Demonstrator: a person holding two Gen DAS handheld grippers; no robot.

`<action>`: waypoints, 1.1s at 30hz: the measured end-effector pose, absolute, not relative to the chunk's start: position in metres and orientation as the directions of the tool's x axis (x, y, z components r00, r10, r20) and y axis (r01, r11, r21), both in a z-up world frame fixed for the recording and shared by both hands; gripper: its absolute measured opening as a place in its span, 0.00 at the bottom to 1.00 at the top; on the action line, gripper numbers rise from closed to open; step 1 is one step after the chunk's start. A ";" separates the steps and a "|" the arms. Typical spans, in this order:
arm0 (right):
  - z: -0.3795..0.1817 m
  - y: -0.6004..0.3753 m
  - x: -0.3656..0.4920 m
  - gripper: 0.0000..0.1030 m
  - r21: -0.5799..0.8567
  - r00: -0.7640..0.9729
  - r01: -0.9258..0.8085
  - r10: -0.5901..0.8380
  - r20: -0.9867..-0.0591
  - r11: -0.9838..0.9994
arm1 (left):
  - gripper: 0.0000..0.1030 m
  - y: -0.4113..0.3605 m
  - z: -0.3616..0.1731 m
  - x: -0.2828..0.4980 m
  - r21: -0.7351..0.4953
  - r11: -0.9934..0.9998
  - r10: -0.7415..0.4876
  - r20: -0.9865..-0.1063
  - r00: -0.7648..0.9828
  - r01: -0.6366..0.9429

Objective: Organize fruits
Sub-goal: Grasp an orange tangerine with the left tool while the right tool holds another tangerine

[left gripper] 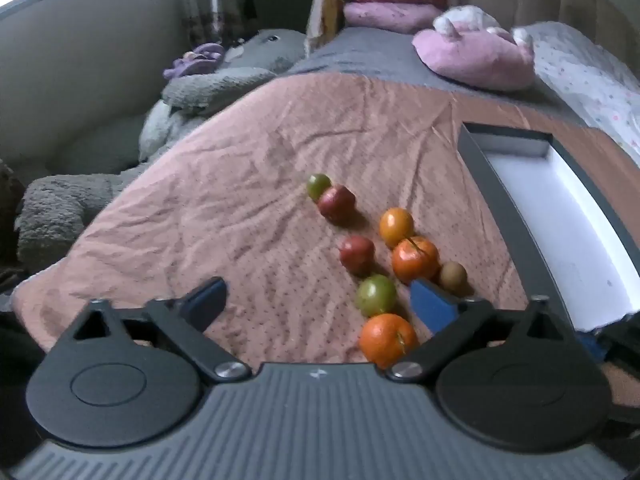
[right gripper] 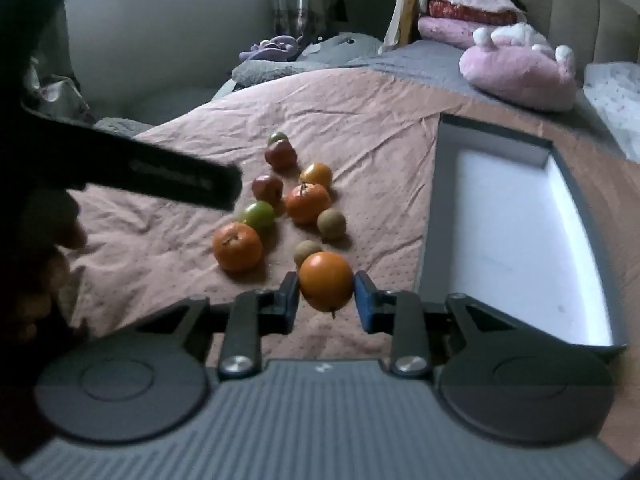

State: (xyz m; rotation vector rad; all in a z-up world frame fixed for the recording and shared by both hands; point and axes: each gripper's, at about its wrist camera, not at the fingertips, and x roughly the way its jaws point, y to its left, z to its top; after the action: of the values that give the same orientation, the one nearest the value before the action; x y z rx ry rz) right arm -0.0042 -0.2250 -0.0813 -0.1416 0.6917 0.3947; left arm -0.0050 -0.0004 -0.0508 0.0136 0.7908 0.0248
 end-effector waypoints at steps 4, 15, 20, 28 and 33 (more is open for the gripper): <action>-0.071 -0.237 -0.005 0.32 -0.028 0.741 -0.361 0.269 -0.615 0.932 | 0.75 0.000 -0.061 0.003 -0.001 1.000 -0.002 -0.761 0.649 0.001; -0.040 -0.248 0.006 0.32 -0.004 0.759 -0.320 0.253 -0.600 0.947 | 0.75 -0.022 -0.081 0.011 0.010 0.994 -0.055 -0.819 0.571 0.110; -0.038 -0.245 0.004 0.32 -0.007 0.756 -0.329 0.259 -0.601 0.944 | 0.70 -0.024 -0.094 0.020 0.025 0.994 -0.039 -0.837 0.546 0.109; -0.037 -0.250 0.003 0.32 0.012 0.756 -0.318 0.261 -0.600 0.948 | 0.42 -0.023 -0.095 0.027 -0.031 0.991 -0.099 -0.834 0.542 0.133; -0.033 -0.250 -0.002 0.32 0.001 0.766 -0.319 0.259 -0.589 0.948 | 0.41 -0.020 -0.091 0.026 -0.060 0.990 -0.119 -0.841 0.528 0.128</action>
State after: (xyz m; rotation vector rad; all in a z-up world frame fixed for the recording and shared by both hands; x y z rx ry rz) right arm -0.0021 -0.2497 -0.0333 -0.1010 0.6243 0.3143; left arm 0.0255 -0.0202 -0.0910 0.0099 1.0035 -0.1480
